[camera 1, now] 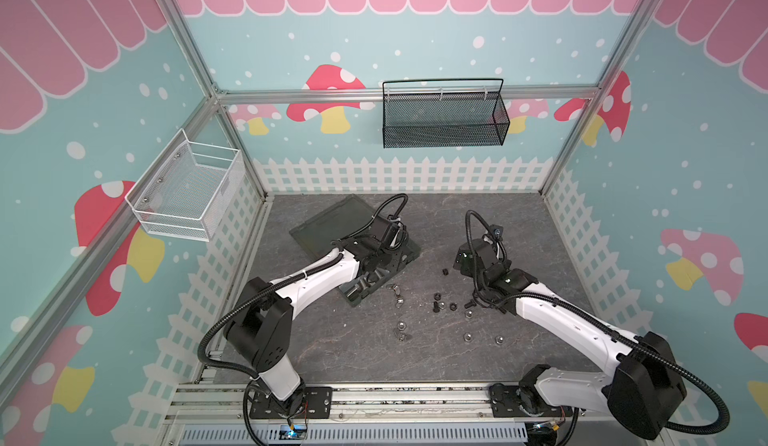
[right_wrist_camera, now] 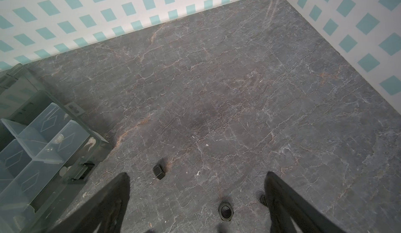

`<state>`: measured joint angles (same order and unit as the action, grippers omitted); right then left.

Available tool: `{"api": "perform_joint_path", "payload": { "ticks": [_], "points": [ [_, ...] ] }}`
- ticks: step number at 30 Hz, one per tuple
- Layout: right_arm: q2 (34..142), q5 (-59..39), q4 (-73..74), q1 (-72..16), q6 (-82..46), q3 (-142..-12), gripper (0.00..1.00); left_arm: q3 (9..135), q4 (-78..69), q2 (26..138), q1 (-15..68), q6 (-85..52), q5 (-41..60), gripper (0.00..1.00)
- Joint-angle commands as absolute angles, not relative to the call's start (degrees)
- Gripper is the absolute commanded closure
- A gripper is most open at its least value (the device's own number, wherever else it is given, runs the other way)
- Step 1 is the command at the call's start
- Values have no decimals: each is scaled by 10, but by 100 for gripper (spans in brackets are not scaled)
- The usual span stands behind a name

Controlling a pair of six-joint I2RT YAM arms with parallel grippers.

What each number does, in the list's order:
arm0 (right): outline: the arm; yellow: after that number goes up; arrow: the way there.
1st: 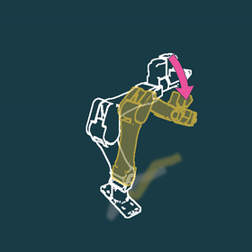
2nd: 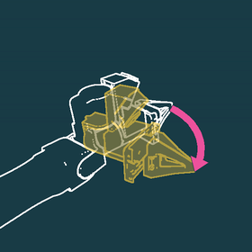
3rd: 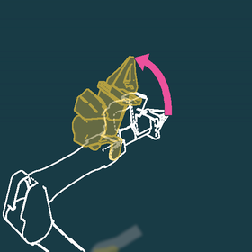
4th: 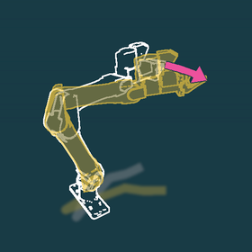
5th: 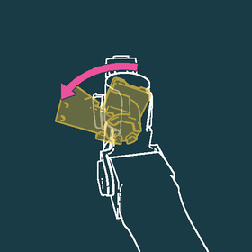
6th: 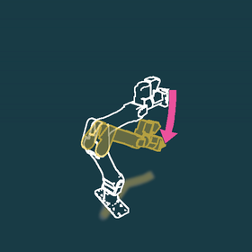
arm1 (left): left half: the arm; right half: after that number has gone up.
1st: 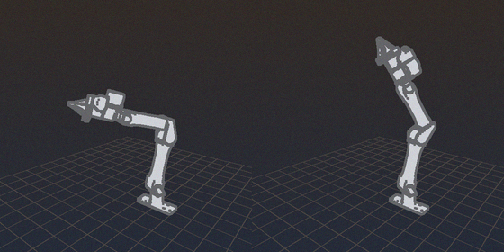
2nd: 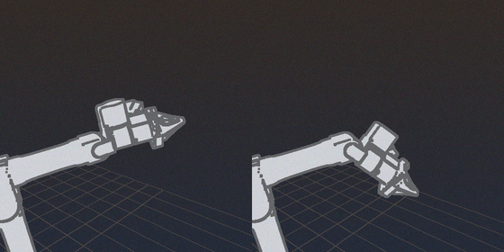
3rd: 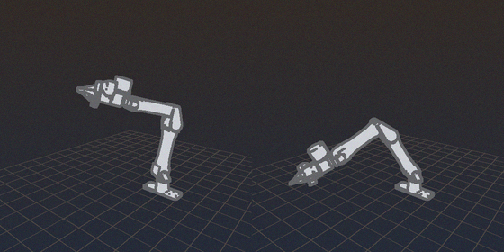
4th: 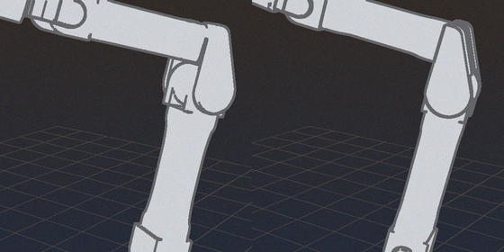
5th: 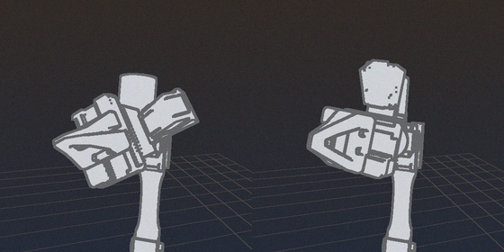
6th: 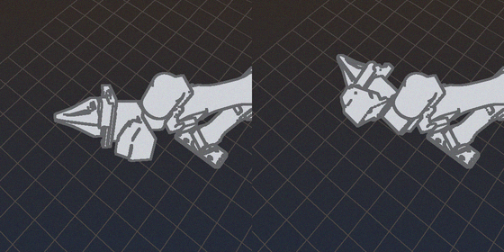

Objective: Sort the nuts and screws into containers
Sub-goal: 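Lower the open left gripper over another silver wing nut near the organizer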

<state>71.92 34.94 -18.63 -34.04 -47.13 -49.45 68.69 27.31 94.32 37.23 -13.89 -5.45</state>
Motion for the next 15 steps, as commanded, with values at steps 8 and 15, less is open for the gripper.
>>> {"api": "perform_joint_path", "payload": {
  "ticks": [8,15],
  "points": [
    [741,312,-200,-324,-463,-504,0,585,258,891,456,-316,-133,49],
    [748,278,-199,-308,-454,-505,0,571,214,927,474,-366,-126,38]
  ]
}}
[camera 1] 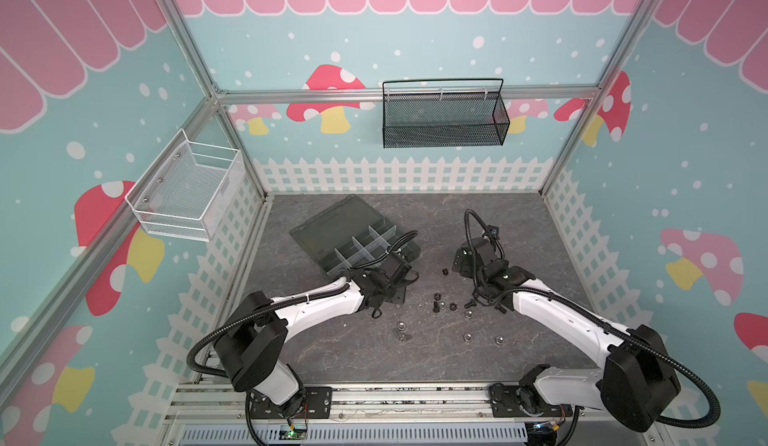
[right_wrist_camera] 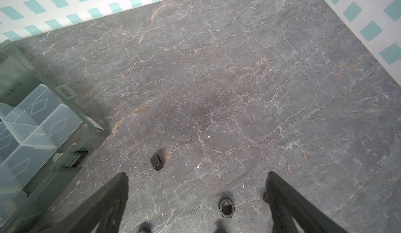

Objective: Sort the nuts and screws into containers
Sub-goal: 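Lower the open left gripper over another silver wing nut near the organizer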

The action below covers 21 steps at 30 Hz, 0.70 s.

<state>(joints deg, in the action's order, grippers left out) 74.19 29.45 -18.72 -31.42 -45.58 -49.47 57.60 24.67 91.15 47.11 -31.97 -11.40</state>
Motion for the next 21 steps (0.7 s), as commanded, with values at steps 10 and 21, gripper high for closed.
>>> {"api": "perform_joint_path", "payload": {
  "ticks": [10,21],
  "points": [
    [760,248,-199,-292,-456,-502,0,587,190,996,474,-373,-120,35],
    [774,241,-199,-284,-453,-503,0,621,193,1055,467,-364,-115,33]
  ]
}}
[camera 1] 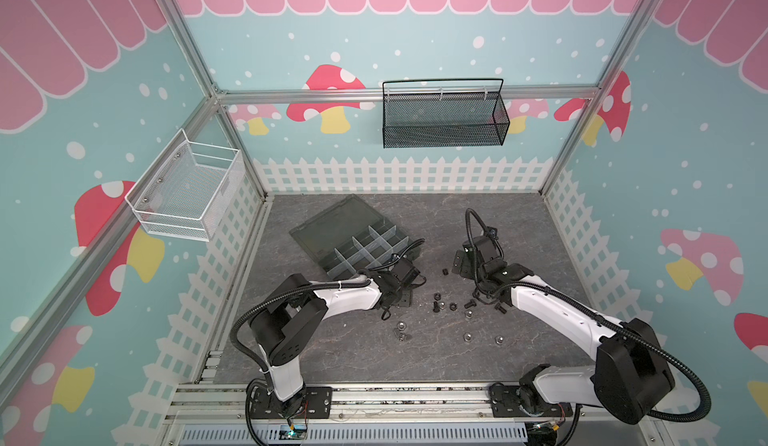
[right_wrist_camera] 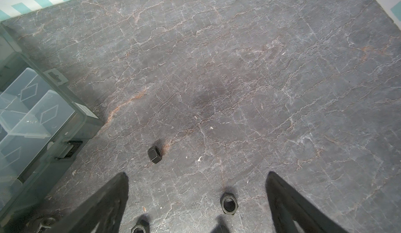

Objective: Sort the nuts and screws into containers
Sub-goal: 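Lower the open left gripper over another silver wing nut near the organizer, then close the left gripper on the second silver wing nut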

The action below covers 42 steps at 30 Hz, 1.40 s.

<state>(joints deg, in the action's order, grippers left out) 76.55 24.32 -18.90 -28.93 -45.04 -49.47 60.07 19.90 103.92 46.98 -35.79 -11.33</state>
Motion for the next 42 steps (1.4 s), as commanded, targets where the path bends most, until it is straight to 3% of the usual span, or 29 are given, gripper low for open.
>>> {"api": "perform_joint_path", "payload": {
  "ticks": [1,13,20,32,42],
  "points": [
    [775,241,-199,-284,-452,-504,0,625,192,1060,465,-361,-115,34],
    [777,239,-199,-278,-454,-502,1,663,200,1099,461,-331,-114,39],
    [776,239,-199,-277,-454,-507,1,661,209,1100,459,-334,-118,53],
    [780,236,-199,-276,-452,-514,1,670,223,1122,441,-330,-106,56],
    [782,234,-199,-275,-453,-516,1,663,228,1112,442,-326,-99,80]
  ]
}}
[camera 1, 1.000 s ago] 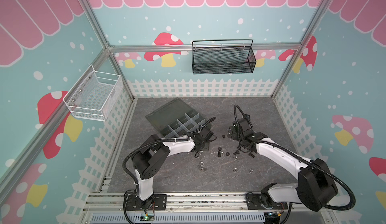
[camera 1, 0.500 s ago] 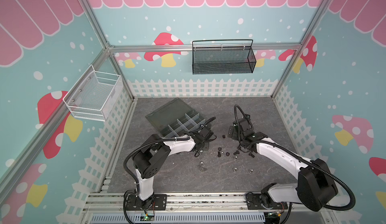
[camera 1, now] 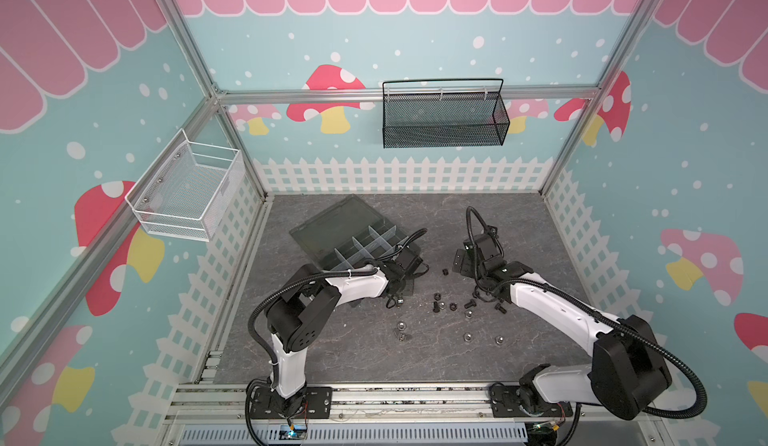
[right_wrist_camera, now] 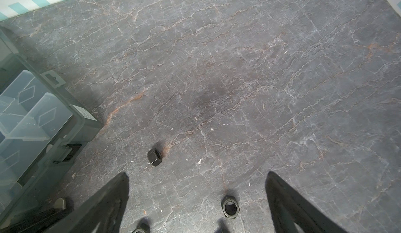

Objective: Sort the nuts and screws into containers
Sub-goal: 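Close the left gripper on the second silver wing nut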

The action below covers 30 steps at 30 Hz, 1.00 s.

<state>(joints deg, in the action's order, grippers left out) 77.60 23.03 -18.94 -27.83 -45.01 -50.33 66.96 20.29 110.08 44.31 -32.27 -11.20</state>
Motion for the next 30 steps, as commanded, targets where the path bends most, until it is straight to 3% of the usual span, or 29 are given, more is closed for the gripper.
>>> {"api": "perform_joint_path", "payload": {
  "ticks": [1,11,30],
  "points": [
    [782,233,-199,-275,-453,-515,1,659,227,1108,442,-326,-97,82],
    [782,229,-196,-274,-457,-512,1,635,224,1082,453,-322,-100,89],
    [733,265,-196,-274,-478,-479,2,686,195,1049,473,-256,-105,90]
  ]
}}
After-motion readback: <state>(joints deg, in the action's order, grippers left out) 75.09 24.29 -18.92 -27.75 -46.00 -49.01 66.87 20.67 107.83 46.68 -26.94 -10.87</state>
